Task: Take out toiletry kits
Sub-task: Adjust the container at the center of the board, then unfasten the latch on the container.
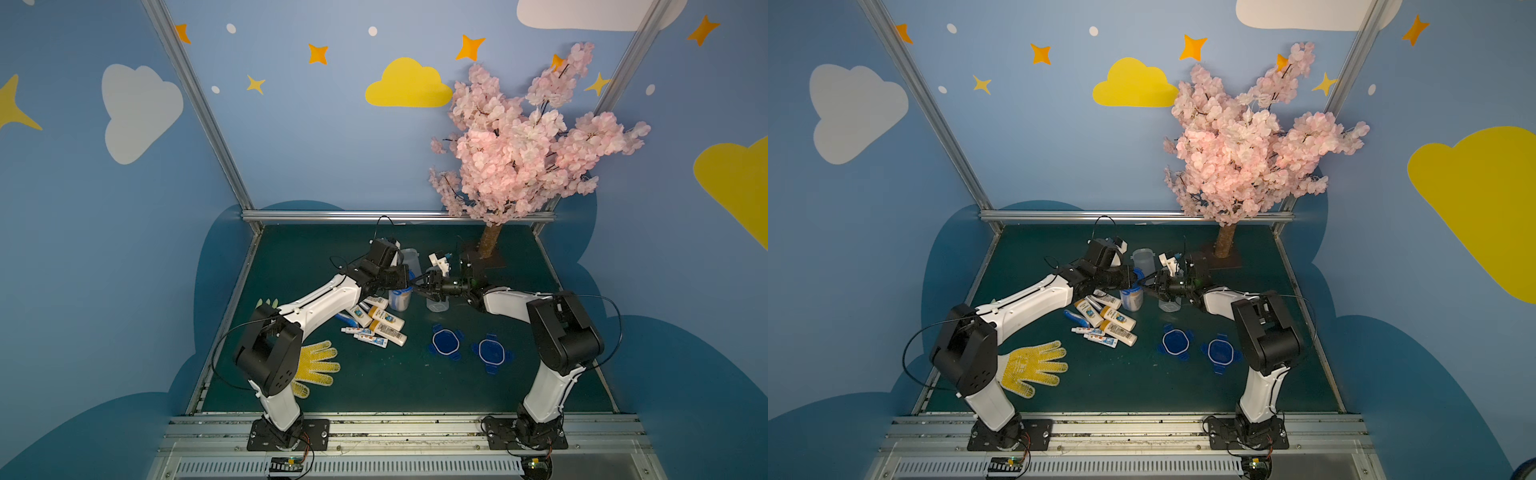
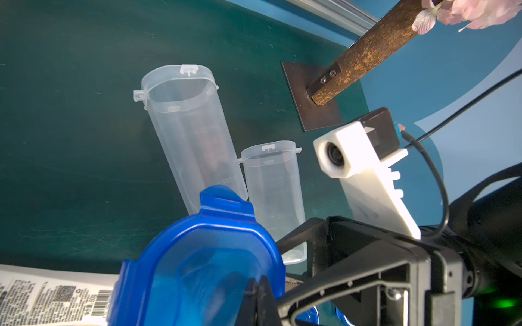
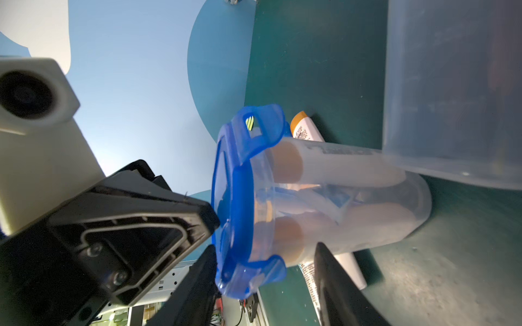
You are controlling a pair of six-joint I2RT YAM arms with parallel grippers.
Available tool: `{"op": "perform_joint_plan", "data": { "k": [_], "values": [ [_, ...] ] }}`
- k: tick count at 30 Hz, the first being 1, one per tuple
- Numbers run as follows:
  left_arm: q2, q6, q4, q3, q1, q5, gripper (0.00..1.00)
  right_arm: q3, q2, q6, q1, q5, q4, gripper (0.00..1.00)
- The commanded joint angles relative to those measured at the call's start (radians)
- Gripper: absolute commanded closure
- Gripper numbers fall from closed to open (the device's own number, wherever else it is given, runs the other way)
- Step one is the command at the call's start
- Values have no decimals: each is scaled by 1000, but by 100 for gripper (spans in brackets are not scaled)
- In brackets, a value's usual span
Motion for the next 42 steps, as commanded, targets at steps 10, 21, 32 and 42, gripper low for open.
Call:
{"op": "perform_joint_plan", "data": {
  "k": [10,21,32,42],
  "values": [
    [18,-20,-29,-89,7,6,98,-63,-14,80,9,-16,266,48],
    [5,-38,-15,-160,13,-3,98,-123,-4,246,5,-33,594,54],
    [25,-83,27,-236,28,-11,98,-144,-37,301,4,-38,717,58],
    [32,-107,40,-279,30,-11,98,-174,-125,236,3,-38,614,64]
  ]
}}
